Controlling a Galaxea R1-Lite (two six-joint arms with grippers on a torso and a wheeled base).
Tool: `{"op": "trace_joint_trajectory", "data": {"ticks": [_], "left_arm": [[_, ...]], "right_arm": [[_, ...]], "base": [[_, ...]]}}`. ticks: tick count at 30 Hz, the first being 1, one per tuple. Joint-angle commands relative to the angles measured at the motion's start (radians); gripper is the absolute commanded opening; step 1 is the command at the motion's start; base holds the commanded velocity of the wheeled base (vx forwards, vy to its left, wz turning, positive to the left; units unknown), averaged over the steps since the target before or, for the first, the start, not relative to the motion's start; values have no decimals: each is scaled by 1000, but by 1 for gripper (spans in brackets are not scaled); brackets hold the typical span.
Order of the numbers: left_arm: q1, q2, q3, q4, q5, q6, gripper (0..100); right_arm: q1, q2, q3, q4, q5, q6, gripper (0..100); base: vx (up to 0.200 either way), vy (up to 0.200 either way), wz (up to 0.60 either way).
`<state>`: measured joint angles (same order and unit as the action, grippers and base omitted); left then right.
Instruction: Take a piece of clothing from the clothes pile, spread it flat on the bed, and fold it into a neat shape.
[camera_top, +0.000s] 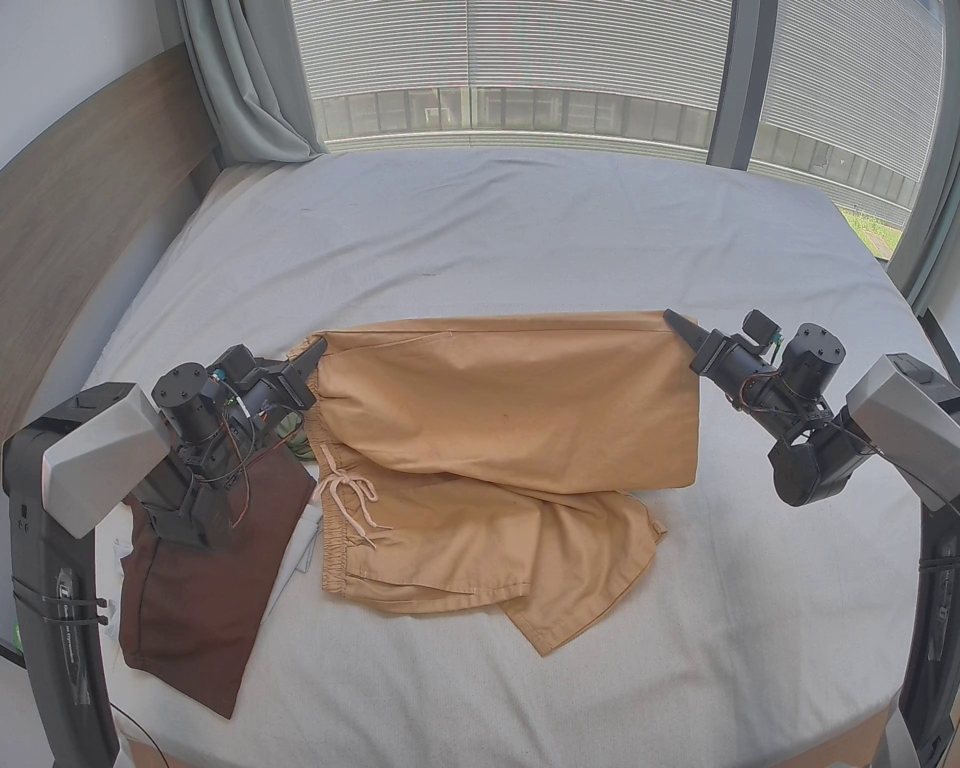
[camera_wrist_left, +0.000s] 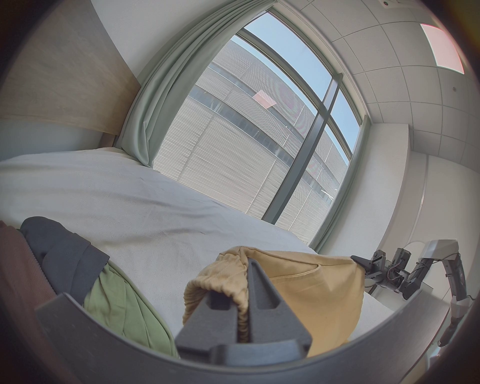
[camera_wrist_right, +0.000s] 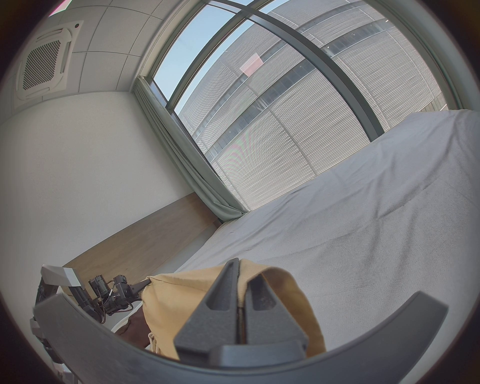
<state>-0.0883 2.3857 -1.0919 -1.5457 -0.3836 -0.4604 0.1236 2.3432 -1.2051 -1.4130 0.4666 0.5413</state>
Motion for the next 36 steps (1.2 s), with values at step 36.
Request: {"op": "trace_joint_trajectory", "data": {"ticks": [36], "left_arm": [[7,165,-223,10,78,-80,0]], "right_arm": [[-1,229,-468,252,-3,-1,0]], "base": [[0,0,0]]}}
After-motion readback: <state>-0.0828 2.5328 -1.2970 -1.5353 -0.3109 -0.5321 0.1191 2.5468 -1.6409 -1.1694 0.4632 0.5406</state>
